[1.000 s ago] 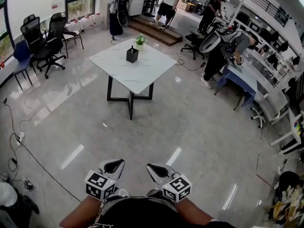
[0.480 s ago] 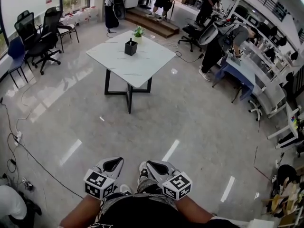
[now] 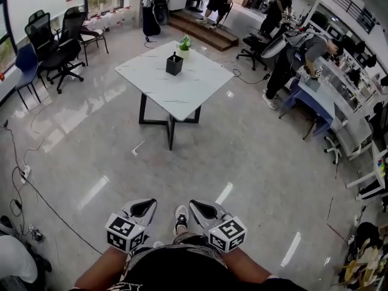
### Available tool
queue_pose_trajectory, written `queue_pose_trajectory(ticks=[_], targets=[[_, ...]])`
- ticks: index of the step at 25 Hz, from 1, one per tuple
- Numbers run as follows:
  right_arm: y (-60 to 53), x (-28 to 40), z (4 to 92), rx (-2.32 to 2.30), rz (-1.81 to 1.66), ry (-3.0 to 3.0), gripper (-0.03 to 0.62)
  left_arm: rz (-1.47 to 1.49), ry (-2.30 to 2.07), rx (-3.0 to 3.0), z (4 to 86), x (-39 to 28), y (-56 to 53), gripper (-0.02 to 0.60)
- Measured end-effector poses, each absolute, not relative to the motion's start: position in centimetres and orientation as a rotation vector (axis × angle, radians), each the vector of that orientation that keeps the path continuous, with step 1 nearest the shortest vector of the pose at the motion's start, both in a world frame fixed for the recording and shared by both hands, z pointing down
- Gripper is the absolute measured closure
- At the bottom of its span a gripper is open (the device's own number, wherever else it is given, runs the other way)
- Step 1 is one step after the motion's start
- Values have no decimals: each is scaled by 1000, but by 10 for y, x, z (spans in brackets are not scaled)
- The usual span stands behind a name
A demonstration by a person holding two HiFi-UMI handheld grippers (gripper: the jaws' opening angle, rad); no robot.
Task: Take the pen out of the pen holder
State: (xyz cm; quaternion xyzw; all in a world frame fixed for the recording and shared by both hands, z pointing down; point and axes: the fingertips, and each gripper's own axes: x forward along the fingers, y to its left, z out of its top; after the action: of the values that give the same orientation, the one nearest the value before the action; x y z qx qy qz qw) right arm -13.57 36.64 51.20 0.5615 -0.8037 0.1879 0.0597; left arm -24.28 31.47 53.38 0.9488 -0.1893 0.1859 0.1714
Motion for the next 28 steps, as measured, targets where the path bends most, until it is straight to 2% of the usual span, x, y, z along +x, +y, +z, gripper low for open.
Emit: queue_pose_trajectory(ticks=[12,28], targets=[[257,-69,492,1640,503,-2497,594,492,-612,2730,509,-173,216,525],[195,18,498,1556,522,-2549,594,485,-686,2698,509,-82,156,525]])
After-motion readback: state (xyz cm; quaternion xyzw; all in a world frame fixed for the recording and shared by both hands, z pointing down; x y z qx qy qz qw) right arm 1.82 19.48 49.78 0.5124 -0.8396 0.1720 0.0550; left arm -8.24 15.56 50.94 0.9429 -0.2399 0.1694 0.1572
